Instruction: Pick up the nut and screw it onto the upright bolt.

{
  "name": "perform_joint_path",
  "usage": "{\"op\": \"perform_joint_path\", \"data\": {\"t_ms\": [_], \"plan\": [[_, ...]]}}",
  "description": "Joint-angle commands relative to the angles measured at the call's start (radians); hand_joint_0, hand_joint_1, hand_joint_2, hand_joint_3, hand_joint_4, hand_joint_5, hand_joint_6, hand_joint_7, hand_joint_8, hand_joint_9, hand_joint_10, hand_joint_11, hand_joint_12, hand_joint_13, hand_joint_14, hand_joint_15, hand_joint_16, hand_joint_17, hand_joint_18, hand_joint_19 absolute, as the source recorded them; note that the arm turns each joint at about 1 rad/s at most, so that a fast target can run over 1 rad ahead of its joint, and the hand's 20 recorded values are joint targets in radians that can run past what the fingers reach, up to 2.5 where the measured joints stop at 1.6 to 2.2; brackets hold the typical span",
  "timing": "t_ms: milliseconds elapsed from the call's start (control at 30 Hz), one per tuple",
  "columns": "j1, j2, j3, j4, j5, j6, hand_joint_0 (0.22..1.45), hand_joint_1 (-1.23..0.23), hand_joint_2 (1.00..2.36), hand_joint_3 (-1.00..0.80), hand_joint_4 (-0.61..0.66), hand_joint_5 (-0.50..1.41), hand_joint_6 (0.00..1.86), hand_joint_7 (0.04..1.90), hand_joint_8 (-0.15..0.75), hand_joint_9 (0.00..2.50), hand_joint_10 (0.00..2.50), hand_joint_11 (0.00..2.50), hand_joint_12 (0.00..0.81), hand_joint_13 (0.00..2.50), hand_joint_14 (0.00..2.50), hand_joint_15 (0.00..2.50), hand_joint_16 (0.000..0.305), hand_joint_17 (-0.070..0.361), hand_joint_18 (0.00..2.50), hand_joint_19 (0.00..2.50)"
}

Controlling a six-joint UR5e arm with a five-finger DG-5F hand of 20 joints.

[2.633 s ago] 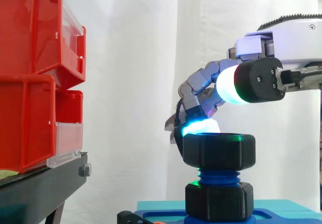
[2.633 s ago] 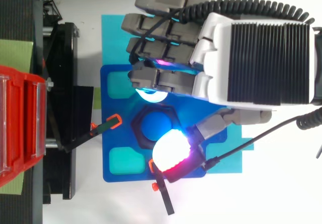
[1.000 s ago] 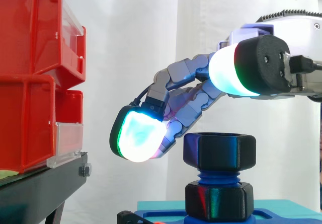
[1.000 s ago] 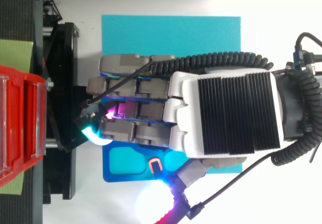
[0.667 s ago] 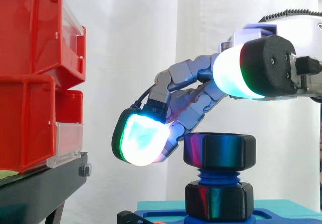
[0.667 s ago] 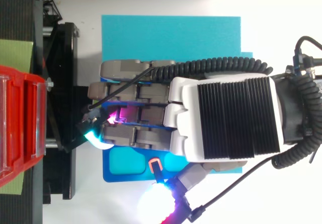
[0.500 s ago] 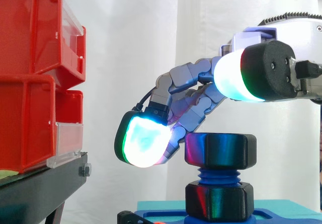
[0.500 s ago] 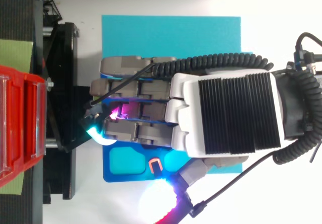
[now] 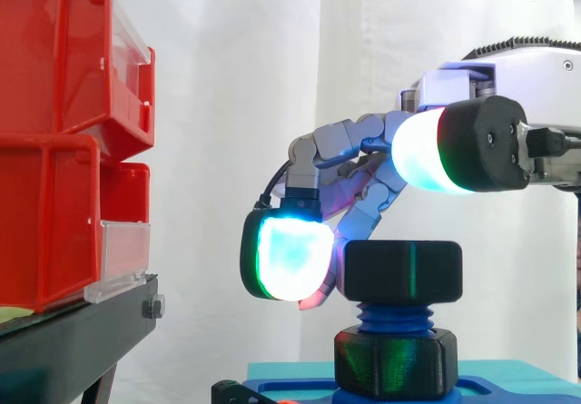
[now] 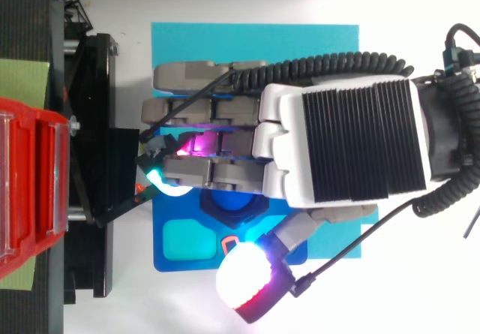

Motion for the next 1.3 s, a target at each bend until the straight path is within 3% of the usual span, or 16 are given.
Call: {"op": "perform_joint_path", "data": {"t_ms": [0, 267, 567, 933, 1133, 1233, 1267], "plan": [[-0.011, 0.0, 0.0, 0.0, -0.011, -0.001, 0.54, -0.07, 1.0, -0.5, 0.22, -0.02, 0.5, 1.41, 0.263, 0.82, 0.0, 0.0, 0.209, 0.54, 0.0, 0.0, 0.019, 0.044, 0.22, 0.0], [-0.032, 0.0, 0.0, 0.006, -0.034, -0.021, 0.54, -0.07, 1.0, -0.5, 0.21, 0.0, 0.5, 1.51, 0.272, 0.86, 0.0, 0.0, 0.205, 0.58, 0.0, 0.0, 0.019, 0.043, 0.26, 0.0], [-0.052, 0.0, 0.0, 0.008, -0.052, -0.021, 0.55, -0.1, 1.0, -0.5, 0.17, 0.01, 0.61, 1.28, 0.275, 0.97, 0.0, 0.0, 0.183, 0.68, 0.0, 0.0, 0.015, 0.035, 0.36, 0.0], [-0.072, 0.0, 0.0, 0.011, -0.077, -0.021, 0.55, -0.14, 1.0, -0.5, 0.09, 0.03, 0.68, 1.14, 0.27, 1.22, 0.0, 0.0, 0.145, 0.94, 0.0, 0.0, 0.008, 0.019, 0.59, 0.0], [-0.083, 0.0, 0.0, 0.011, -0.09, -0.021, 0.55, -0.17, 1.0, -0.5, 0.06, 0.05, 0.7, 1.1, 0.247, 1.52, 0.0, 0.05, 0.126, 1.09, 0.0, 0.0, 0.005, 0.01, 0.75, 0.0], [-0.087, 0.002, 0.0, 0.011, -0.097, -0.022, 0.55, -0.16, 1.0, -0.5, 0.11, 0.05, 0.63, 1.25, 0.263, 1.55, 0.0, 0.12, 0.133, 1.09, 0.0, 0.0, 0.005, 0.012, 0.74, 0.0], [-0.089, 0.002, 0.0, 0.011, -0.098, -0.024, 0.55, -0.15, 1.0, -0.5, 0.15, 0.05, 0.54, 1.43, 0.277, 1.54, 0.01, 0.15, 0.148, 1.06, 0.0, 0.0, 0.007, 0.015, 0.7, 0.0]]}}
